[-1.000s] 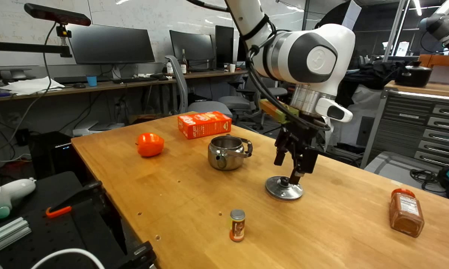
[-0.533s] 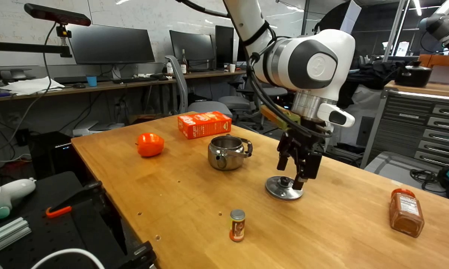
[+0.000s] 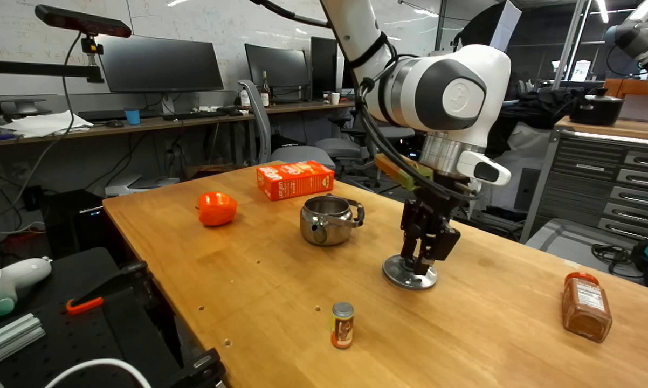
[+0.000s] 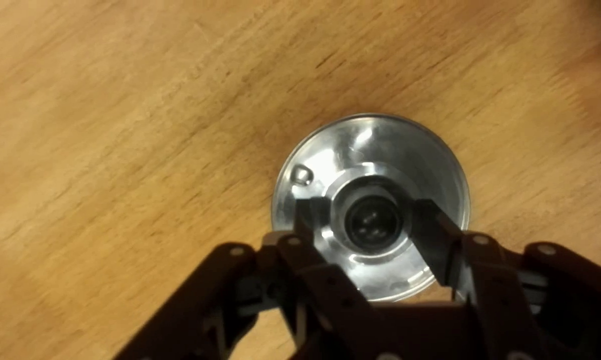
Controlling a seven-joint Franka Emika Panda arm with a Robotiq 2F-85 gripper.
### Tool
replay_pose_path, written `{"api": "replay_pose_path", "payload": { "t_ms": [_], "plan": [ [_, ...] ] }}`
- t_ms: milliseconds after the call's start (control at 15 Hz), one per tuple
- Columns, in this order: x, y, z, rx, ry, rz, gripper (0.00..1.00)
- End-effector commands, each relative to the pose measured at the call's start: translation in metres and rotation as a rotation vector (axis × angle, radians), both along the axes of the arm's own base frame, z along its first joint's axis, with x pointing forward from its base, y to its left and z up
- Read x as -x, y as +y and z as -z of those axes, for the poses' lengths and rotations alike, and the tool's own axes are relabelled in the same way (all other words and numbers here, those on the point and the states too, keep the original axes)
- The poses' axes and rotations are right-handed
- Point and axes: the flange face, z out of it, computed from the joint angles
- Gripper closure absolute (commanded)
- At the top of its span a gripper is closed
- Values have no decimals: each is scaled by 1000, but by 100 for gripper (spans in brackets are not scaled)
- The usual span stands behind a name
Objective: Pick the lid and put it on the tea pot
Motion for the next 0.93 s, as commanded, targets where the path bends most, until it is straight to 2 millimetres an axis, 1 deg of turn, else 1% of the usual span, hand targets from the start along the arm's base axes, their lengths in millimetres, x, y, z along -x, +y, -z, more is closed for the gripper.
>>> {"api": "replay_pose_path", "payload": {
  "t_ms": [0,67,133,200,267,333,667,733,867],
  "plan": [
    [-1,0,1,-4,9,-16,76],
    [-1,1,1,-7,9,-20,84],
    [-1,1,-1,-8,8,-22,90],
    [-1,1,-1,-8,8,-23,91],
    [-1,0,-3,-9,6,-25,96],
    [-1,1,-2,-7,5,-28,93],
    [-2,0,-2,-3,6,-20,93],
    [-6,20,5,-25,12,-20,93],
    [-7,24,0,-19,8,-20,93]
  ]
}}
